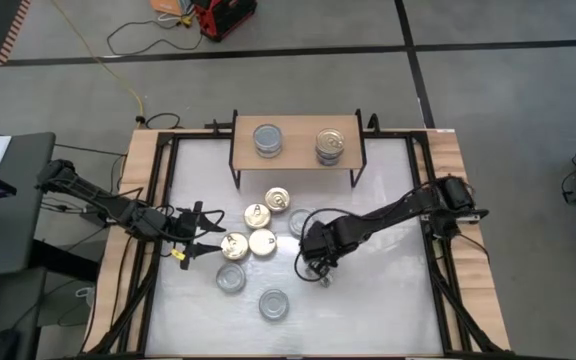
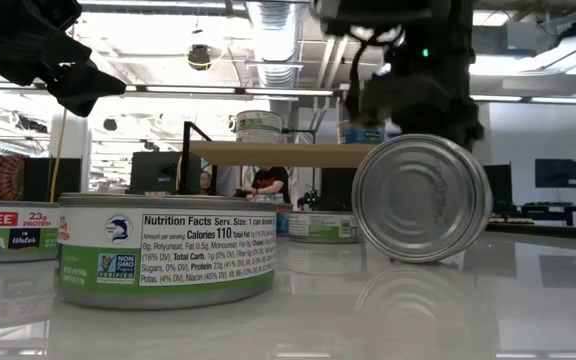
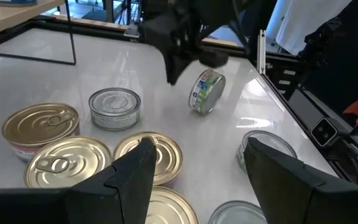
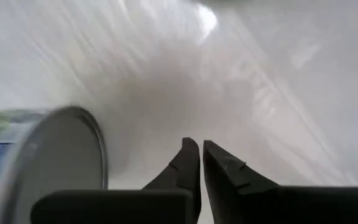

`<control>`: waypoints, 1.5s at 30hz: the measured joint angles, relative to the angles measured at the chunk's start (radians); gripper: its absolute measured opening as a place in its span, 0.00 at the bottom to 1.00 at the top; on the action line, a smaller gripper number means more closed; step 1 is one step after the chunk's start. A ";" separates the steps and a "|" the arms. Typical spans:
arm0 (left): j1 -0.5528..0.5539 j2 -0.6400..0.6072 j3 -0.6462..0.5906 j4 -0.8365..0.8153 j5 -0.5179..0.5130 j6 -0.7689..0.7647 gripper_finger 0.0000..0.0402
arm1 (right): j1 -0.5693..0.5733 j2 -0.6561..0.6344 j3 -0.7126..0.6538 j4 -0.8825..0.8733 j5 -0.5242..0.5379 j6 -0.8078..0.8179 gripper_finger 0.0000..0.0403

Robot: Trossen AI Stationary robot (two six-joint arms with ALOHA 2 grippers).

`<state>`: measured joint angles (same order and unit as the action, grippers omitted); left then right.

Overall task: Stack canned seafood by type on shelf
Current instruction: Stack the green white tuna can on top of the other green white tuna cans on the shelf

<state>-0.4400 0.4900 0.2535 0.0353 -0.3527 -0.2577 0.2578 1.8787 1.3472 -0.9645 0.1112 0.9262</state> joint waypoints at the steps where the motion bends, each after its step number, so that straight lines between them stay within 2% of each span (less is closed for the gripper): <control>1: 0.000 0.000 0.000 0.000 0.000 0.001 0.58 | -0.002 -0.022 0.000 -0.009 0.012 -0.010 0.12; 6: 0.000 0.000 0.000 0.000 0.000 0.002 0.58 | -0.005 -0.144 0.002 -0.026 0.033 -0.034 0.12; 9: 0.000 0.000 0.000 0.000 0.004 0.002 0.58 | 0.013 -0.177 0.019 0.026 -0.013 -0.050 0.12; 11: 0.000 0.000 0.000 0.000 0.009 0.002 0.58 | 0.038 -0.167 0.065 0.026 -0.051 -0.095 0.13; 15: 0.000 0.000 0.000 0.000 0.006 0.003 0.58 | 0.100 -0.123 0.199 -0.016 -0.059 -0.195 0.13; 19: 0.000 0.000 0.000 0.006 -0.032 0.003 0.58 | 0.133 -0.061 0.351 -0.110 -0.055 -0.275 0.13; 22: 0.000 0.000 0.000 0.007 -0.070 0.006 0.58 | 0.141 -0.022 0.440 -0.177 -0.098 -0.322 0.16; 26: 0.001 0.000 0.000 0.016 -0.081 0.028 0.58 | 0.141 -0.008 0.474 -0.186 -0.129 -0.335 0.28; 33: 0.001 0.000 0.000 0.035 -0.082 0.069 0.58 | 0.103 -0.008 0.475 -0.162 -0.131 -0.309 0.67; 36: 0.001 0.000 0.000 0.035 -0.082 0.093 0.58 | 0.097 -0.008 0.475 -0.152 -0.089 -0.242 0.79; 39: 0.001 0.000 0.000 0.032 -0.083 0.104 0.58 | 0.095 0.001 0.475 -0.159 -0.029 -0.212 0.83; 45: 0.001 0.000 0.000 0.030 -0.107 0.110 0.58 | 0.106 0.094 0.475 -0.186 0.045 -0.195 0.80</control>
<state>-0.4389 0.4900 0.2535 0.0653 -0.4594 -0.1482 0.3634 1.9728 1.8217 -1.1504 0.1562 0.7315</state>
